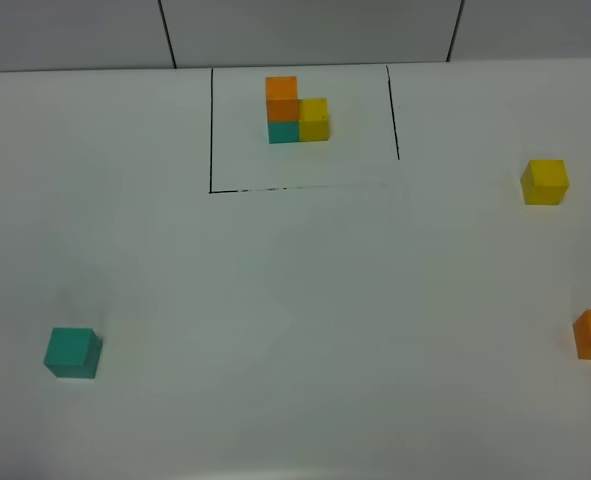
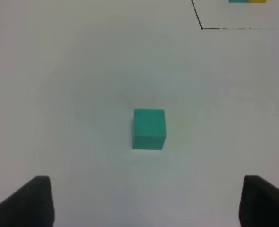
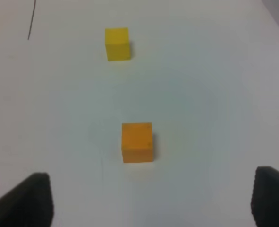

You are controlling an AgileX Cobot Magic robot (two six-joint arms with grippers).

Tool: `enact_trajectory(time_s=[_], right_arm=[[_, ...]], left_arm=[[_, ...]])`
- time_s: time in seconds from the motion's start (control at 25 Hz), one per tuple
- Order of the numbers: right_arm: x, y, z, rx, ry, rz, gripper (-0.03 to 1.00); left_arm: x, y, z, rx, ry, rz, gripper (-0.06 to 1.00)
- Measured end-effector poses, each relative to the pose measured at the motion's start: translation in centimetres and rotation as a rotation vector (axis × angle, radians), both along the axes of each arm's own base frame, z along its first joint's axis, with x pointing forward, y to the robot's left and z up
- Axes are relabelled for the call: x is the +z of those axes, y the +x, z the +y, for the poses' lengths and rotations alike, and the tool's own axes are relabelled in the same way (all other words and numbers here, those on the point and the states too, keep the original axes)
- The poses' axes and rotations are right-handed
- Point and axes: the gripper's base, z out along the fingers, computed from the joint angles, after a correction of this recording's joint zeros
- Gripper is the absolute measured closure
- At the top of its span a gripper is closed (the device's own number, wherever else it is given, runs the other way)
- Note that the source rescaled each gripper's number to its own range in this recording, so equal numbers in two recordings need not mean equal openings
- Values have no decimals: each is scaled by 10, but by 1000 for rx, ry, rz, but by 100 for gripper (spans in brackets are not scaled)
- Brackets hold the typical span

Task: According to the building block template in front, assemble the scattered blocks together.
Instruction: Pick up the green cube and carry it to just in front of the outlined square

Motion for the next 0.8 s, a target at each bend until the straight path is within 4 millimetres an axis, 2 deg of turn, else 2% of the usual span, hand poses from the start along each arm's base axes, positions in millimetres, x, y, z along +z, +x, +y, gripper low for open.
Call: enact_trajectory(time_s=[0.16, 0.4, 0.52, 0.8], right_arm=[[0, 0, 0, 0, 1, 0, 20], [0, 0, 0, 0, 1, 0, 20], [0, 0, 0, 0, 1, 0, 20], [0, 0, 0, 0, 1, 0, 20]], left_arm=[[7, 15, 0, 4, -2, 29, 16], [12, 63, 0, 16, -6, 139, 16], [5, 92, 0, 21, -6, 252, 16], [-32, 148, 0, 30, -4, 539, 16]])
